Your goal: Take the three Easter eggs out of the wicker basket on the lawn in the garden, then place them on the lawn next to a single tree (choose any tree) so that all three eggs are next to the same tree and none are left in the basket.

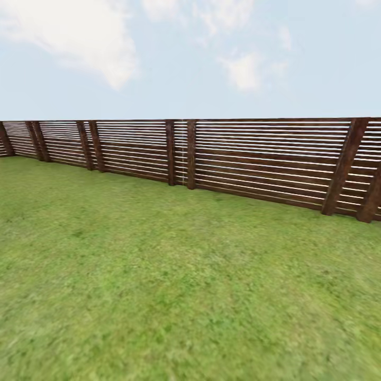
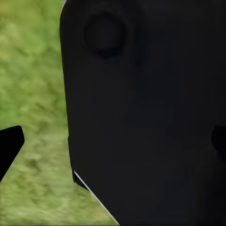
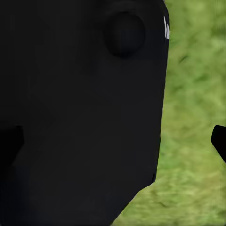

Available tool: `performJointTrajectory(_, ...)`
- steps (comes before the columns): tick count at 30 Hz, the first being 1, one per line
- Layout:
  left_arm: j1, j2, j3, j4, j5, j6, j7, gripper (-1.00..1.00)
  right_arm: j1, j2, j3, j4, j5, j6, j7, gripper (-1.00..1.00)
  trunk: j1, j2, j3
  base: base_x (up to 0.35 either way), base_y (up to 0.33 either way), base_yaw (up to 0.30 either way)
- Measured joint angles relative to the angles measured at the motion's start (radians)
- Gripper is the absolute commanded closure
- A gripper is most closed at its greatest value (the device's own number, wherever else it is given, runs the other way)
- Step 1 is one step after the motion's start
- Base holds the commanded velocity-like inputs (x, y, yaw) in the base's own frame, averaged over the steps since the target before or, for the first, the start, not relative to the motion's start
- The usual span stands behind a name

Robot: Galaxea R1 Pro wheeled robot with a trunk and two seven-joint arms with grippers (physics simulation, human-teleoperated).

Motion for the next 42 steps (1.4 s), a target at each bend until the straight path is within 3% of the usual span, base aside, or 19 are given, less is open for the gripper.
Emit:
performJointTrajectory(6, 0.033, 0.027, 0.000, -0.029, 0.001, -0.004, 0.005, -1.00, 0.008, -0.032, -0.001, -0.005, 0.000, -0.001, 0.002, -1.00, 0.000, 0.000, 0.000, 0.000, 0.000, 0.041)
performJointTrajectory(17, 0.098, 0.026, 0.000, -0.032, 0.001, -0.004, 0.006, -1.00, 0.007, -0.030, -0.003, -0.006, -0.005, 0.001, -0.004, -1.00, 0.000, 0.000, 0.000, 0.000, 0.000, 0.286)
performJointTrajectory(42, 0.098, 0.025, 0.000, -0.032, 0.001, -0.004, 0.006, -1.00, 0.007, -0.029, -0.004, -0.006, -0.013, -0.001, -0.004, -1.00, 0.000, 0.000, 0.000, 0.000, 0.000, 0.290)
